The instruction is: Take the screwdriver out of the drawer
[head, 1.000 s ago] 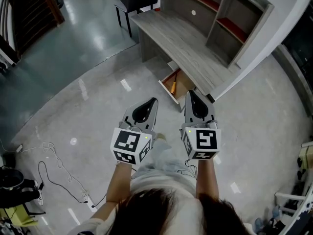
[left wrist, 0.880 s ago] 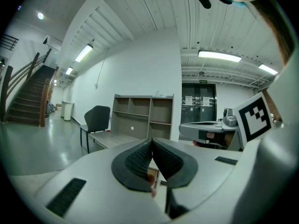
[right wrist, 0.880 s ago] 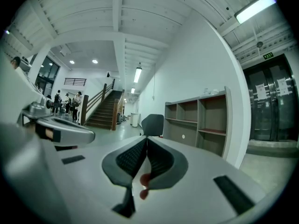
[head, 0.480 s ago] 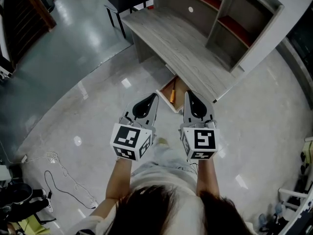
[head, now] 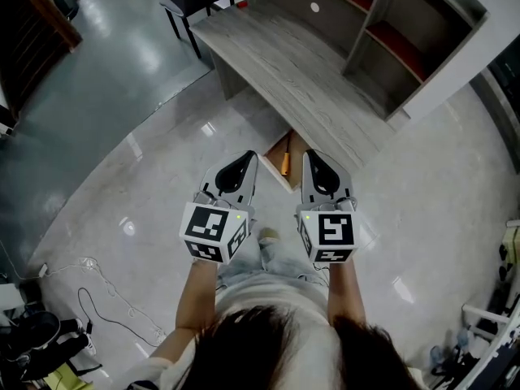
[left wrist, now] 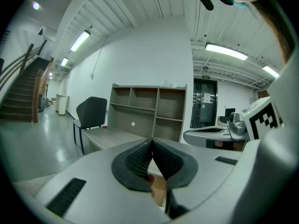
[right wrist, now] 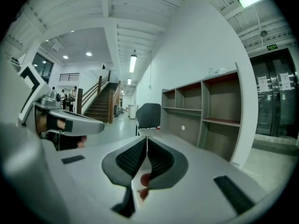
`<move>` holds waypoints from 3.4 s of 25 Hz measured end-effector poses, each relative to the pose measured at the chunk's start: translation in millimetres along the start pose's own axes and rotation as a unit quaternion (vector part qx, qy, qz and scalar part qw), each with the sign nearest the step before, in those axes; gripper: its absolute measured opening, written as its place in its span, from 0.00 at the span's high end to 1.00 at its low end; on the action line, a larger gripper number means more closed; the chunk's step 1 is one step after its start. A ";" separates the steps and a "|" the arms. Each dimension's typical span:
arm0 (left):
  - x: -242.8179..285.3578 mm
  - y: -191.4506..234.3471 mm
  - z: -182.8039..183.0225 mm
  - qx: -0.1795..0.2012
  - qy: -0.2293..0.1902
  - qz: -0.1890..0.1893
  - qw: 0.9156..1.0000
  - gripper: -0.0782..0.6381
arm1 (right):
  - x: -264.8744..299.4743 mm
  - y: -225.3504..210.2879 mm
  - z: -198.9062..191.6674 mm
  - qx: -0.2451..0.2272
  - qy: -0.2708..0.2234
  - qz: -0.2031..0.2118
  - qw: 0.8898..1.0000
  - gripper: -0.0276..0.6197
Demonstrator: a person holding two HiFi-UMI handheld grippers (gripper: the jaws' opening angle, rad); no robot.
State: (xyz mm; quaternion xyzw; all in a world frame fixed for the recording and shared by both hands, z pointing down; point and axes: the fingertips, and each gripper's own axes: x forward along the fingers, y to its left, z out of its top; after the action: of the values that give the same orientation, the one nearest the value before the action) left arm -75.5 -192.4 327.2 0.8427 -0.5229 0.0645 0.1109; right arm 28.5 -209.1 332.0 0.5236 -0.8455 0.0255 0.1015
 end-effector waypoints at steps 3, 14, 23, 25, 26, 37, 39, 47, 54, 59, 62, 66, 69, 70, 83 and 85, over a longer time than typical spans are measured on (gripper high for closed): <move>13.4 10.8 -2.4 0.000 0.009 -0.010 1.000 0.87 | 15.6 -0.6 -6.3 0.005 0.012 -0.004 1.000 0.91; 65.2 44.7 -7.5 0.005 0.044 -0.073 0.996 0.87 | 66.9 -3.3 -32.4 0.038 0.061 -0.046 0.996 0.91; 105.7 59.9 -24.8 0.009 0.068 -0.108 0.992 0.87 | 98.0 -1.4 -62.9 0.053 0.103 -0.062 0.991 0.91; 113.5 64.1 -30.8 0.006 0.074 -0.112 0.991 0.87 | 104.3 -2.5 -70.5 0.053 0.114 -0.065 0.990 0.91; 117.5 66.2 -33.8 0.005 0.076 -0.112 0.991 0.87 | 107.6 -3.2 -74.3 0.052 0.119 -0.065 0.989 0.91; 157.3 81.8 -76.8 -0.012 0.102 -0.119 0.988 0.87 | 132.8 -10.2 -130.9 0.073 0.171 -0.065 0.980 0.91; 163.2 84.9 -86.6 -0.015 0.108 -0.121 0.987 0.87 | 137.7 -9.3 -141.8 0.076 0.180 -0.065 0.979 0.91; 184.6 91.0 -124.9 -0.021 0.134 -0.133 0.982 0.87 | 157.6 -11.0 -180.0 0.083 0.209 -0.065 0.972 0.91; 200.1 93.2 -156.2 -0.024 0.152 -0.146 0.977 0.87 | 169.5 -16.9 -215.3 0.092 0.232 -0.073 0.966 0.91; 211.1 96.8 -179.6 -0.026 0.165 -0.153 0.974 0.87 | 180.2 -18.6 -244.2 0.101 0.251 -0.079 0.959 0.91; 215.9 96.3 -190.5 -0.028 0.170 -0.157 0.972 0.87 | 182.3 -19.3 -259.3 0.105 0.262 -0.082 0.956 0.91; 223.2 99.4 -204.2 -0.039 0.174 -0.155 0.972 0.87 | 183.2 -20.6 -277.6 0.112 0.272 -0.084 0.952 0.91; 230.4 101.6 -214.8 -0.044 0.178 -0.153 0.971 0.87 | 184.6 -23.5 -289.5 0.119 0.276 -0.086 0.950 0.88; 231.9 101.8 -219.2 -0.044 0.180 -0.153 0.971 0.87 | 184.8 -23.8 -292.8 0.121 0.276 -0.087 0.949 0.88; 245.5 97.3 -276.5 -0.044 0.206 -0.170 0.963 0.87 | 196.7 -17.9 -352.6 0.153 0.325 -0.097 0.928 0.82; 247.0 95.4 -281.5 -0.041 0.210 -0.173 0.961 0.87 | 196.6 -19.3 -362.3 0.159 0.336 -0.103 0.923 0.82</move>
State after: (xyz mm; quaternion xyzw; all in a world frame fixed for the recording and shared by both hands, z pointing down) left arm -48.9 -375.8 666.4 0.8827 -0.3360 0.1979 0.2623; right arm 13.5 -336.7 724.1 0.5780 -0.6881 0.3228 0.2970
